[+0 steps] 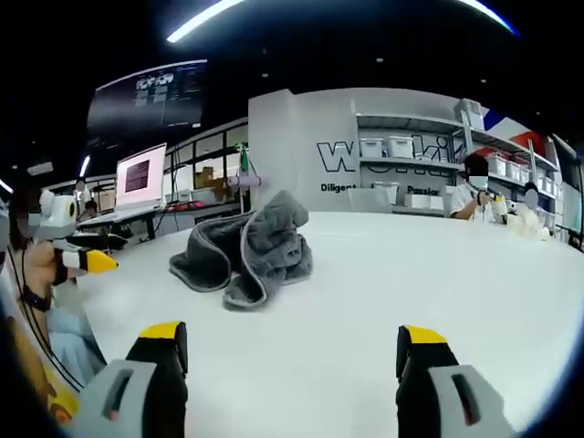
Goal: Fold the towel on the table until its edges align and the towel forms a compact rectangular stack.
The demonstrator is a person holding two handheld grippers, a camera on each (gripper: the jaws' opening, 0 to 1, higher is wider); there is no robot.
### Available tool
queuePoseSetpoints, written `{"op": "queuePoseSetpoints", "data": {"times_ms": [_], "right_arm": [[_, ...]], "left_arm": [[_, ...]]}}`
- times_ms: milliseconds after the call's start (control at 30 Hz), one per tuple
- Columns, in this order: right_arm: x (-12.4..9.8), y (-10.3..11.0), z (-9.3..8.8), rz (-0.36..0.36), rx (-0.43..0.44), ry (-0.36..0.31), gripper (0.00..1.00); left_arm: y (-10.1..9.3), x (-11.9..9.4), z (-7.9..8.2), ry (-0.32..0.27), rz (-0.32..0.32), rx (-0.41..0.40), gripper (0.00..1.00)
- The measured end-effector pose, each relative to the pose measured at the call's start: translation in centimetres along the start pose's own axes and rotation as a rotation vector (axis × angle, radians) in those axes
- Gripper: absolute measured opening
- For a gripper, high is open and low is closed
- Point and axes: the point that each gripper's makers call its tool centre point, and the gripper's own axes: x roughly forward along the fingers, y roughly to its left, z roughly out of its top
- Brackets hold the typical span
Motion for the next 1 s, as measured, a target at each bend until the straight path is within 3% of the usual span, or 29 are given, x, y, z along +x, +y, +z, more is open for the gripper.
{"op": "queuePoseSetpoints", "data": {"times_ms": [500,767,1000], "right_arm": [[-0.5,-0.2,0.0,-0.005,0.001,-0.007,0.99],[-0.9,-0.3,-0.1,-0.008,0.003,-0.012,0.99],[-1.5,-1.0,-0.2,-0.025,0.011,-0.016,0.99]], "left_arm": [[-0.9,1.2,-0.4,0.020,-0.016,0.001,0.99],[-4.2,4.6,-1.0,0.069,-0.104,0.042,0.98],[-7.2,7.3,-0.3,0.040,-0.188,-0.004,0.91]]}}
